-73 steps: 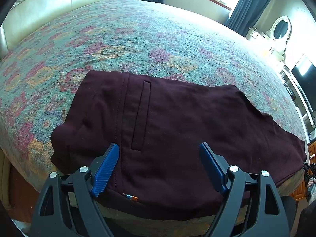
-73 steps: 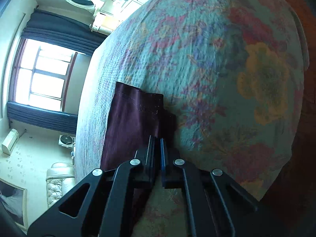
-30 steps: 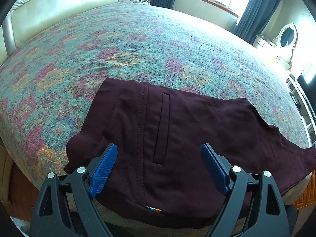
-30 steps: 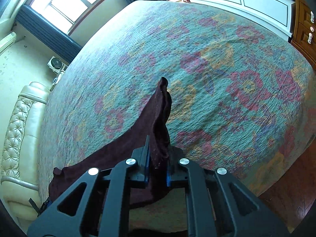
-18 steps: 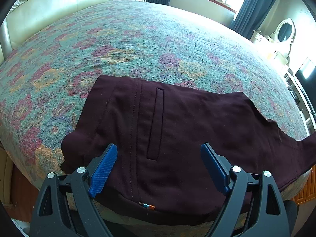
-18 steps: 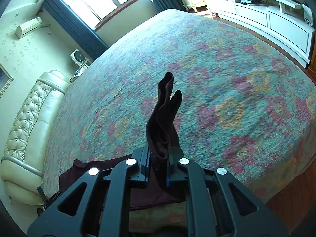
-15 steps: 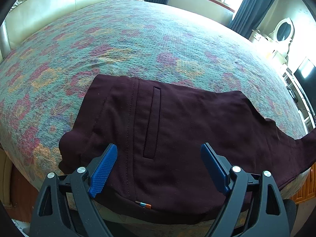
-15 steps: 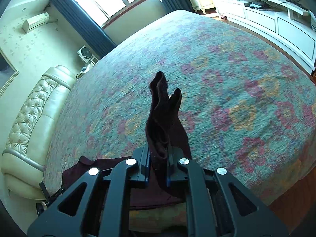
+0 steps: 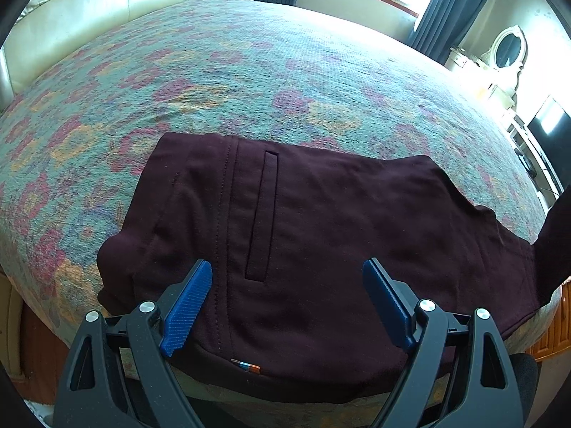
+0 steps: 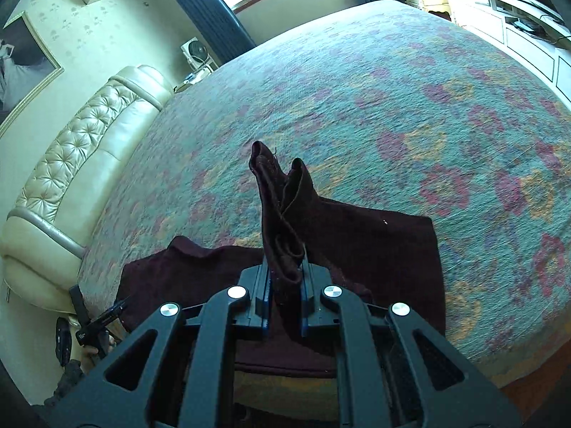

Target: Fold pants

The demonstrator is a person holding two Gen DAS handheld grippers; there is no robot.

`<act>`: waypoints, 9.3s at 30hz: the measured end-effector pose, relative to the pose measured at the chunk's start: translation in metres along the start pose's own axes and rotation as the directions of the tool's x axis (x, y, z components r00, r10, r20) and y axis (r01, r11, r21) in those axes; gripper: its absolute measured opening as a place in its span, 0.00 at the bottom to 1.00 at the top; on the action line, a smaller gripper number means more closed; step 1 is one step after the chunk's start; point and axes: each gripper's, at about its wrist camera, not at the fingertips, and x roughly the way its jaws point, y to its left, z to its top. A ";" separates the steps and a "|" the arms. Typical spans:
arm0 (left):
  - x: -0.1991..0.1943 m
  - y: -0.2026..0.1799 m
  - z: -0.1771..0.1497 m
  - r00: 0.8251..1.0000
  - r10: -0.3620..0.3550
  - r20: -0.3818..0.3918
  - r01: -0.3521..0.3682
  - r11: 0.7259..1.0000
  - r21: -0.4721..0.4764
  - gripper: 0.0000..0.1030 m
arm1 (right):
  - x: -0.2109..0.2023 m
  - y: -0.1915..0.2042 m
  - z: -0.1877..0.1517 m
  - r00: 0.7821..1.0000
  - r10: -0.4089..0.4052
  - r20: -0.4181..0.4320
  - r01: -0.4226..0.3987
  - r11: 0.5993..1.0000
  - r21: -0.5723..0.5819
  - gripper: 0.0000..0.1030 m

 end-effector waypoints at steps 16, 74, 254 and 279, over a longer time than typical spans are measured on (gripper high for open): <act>0.001 -0.002 -0.001 1.000 0.001 -0.004 -0.001 1.000 0.003 0.83 | 0.093 0.040 -0.051 0.982 -0.095 -0.163 0.076 0.990 -0.117 0.11; 0.004 -0.003 -0.004 1.000 0.012 -0.006 -0.012 1.000 0.016 0.83 | 0.111 0.080 -0.080 0.938 -0.345 -0.020 0.314 0.874 -0.371 0.57; 0.040 -0.251 -0.022 0.987 -0.095 -0.126 0.142 0.885 0.444 0.34 | 0.052 0.044 -0.079 0.997 -0.003 -0.071 0.009 0.997 0.071 0.78; -0.037 -0.117 -0.030 0.994 -0.063 0.093 0.045 0.981 0.187 0.84 | 0.119 0.074 -0.093 0.912 0.349 -0.216 -0.273 0.909 0.315 0.78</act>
